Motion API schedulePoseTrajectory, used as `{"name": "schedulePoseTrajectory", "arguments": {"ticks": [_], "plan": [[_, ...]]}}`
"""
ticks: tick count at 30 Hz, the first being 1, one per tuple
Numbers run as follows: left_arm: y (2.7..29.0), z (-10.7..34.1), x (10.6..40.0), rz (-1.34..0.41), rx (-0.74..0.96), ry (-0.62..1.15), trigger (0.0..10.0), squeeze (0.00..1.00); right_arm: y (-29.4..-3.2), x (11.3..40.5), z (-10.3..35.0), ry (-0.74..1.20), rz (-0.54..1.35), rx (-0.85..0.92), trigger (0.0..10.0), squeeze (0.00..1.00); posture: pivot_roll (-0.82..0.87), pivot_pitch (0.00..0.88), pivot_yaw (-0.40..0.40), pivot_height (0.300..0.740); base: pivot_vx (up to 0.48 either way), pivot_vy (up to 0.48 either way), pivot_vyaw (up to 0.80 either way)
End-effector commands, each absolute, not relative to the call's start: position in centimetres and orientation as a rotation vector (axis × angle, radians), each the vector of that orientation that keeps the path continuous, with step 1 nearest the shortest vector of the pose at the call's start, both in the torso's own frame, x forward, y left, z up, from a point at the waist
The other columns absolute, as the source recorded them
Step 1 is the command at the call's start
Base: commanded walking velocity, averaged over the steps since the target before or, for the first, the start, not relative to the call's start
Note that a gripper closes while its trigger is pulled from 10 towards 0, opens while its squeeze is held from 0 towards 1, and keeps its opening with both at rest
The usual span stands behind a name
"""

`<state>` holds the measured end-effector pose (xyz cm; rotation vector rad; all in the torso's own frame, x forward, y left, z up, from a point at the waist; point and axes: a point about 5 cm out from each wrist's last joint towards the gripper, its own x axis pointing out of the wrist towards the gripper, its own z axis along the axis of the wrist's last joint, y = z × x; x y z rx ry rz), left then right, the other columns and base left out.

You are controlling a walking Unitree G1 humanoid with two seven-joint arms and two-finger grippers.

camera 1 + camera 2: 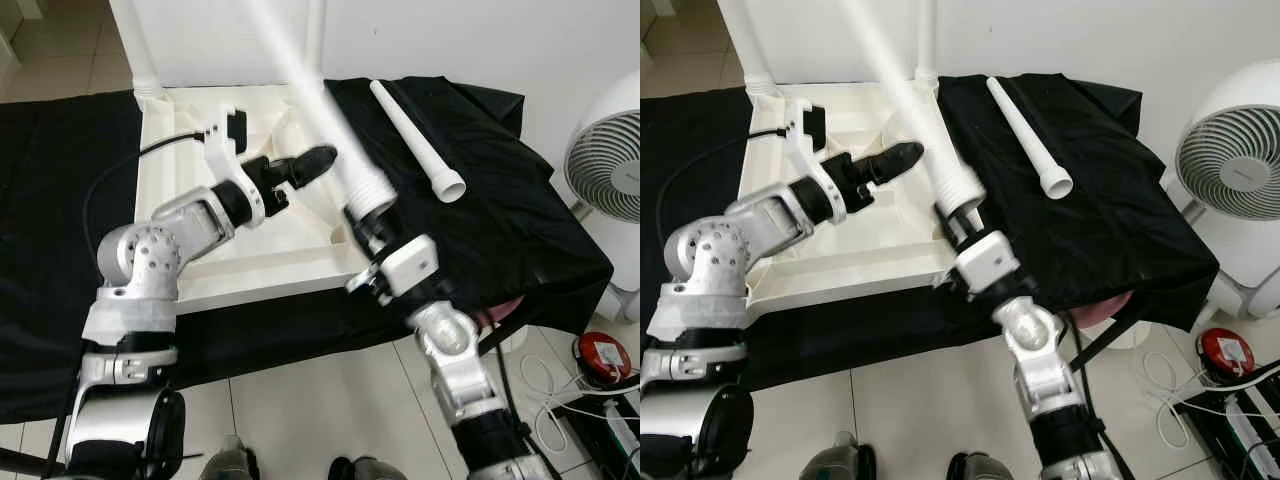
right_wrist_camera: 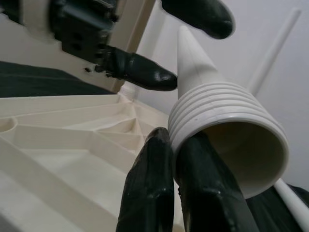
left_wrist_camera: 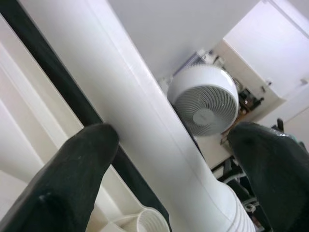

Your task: Building children table

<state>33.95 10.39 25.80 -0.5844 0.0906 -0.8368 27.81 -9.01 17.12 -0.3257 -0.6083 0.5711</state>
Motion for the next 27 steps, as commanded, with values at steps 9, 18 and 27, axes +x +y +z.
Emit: {"name": "schedulePoseTrajectory", "arguments": {"ticks": [9,18,27], "plan": [[9.4,27.2,33.6,-1.246,-0.666,0.032,10.0,0.00,-8.5,26.3,17.0,-0.661,0.649,-0.415,10.0,0.00,0.01,0.066,-0.014,0.740,0.000,0.000,0.00],[9.6,27.3,35.5,-1.188,-0.687,0.071,10.0,0.00,-9.0,25.3,16.7,-0.706,0.642,-0.531,10.0,0.00,-0.01,0.065,-0.003,0.740,0.000,0.000,0.00],[11.2,28.4,37.9,-1.066,-0.706,0.067,10.0,0.00,-10.6,24.6,15.9,-0.738,0.528,-0.646,10.0,0.00,-0.02,0.060,0.007,0.740,0.000,0.000,0.00]]}}
